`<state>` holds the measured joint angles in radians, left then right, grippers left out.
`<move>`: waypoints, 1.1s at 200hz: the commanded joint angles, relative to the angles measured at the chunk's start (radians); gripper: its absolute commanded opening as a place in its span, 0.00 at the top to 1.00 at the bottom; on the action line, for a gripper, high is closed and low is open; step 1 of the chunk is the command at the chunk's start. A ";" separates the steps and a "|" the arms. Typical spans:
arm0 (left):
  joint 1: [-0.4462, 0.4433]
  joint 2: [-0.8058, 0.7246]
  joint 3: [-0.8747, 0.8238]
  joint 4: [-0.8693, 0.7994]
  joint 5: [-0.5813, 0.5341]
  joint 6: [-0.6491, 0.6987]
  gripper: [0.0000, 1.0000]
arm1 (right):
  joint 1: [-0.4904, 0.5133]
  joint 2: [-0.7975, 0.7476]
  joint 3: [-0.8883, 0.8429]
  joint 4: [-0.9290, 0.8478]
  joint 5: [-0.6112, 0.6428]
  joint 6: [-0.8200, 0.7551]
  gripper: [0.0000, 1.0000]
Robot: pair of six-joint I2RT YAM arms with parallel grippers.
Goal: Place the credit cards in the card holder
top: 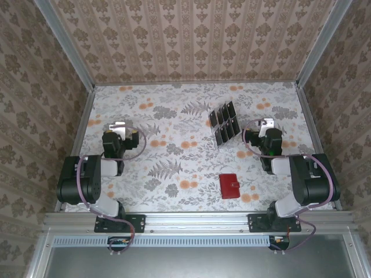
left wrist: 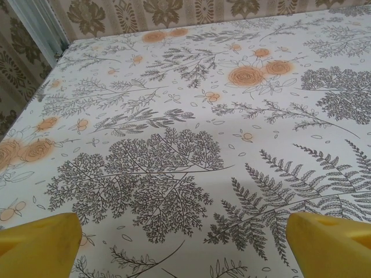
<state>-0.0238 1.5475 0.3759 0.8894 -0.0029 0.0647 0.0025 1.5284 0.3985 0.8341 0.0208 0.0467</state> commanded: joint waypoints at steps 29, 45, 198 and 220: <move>0.017 -0.001 0.030 -0.021 0.024 -0.006 0.00 | -0.004 0.003 0.011 0.017 -0.016 -0.012 0.00; 0.019 -0.002 0.031 -0.021 0.025 -0.007 0.00 | -0.004 0.004 0.011 0.017 -0.016 -0.011 0.00; 0.019 -0.081 0.054 -0.124 -0.024 -0.026 0.00 | -0.028 -0.294 0.160 -0.615 0.409 0.305 0.00; 0.014 -0.119 0.065 -0.175 -0.040 -0.026 0.00 | -0.035 -0.357 0.168 -0.683 0.362 0.320 0.00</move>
<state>-0.0097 1.4815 0.4061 0.7837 -0.0132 0.0559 -0.0250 1.2358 0.5430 0.3737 0.3336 0.2703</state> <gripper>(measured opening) 0.997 0.999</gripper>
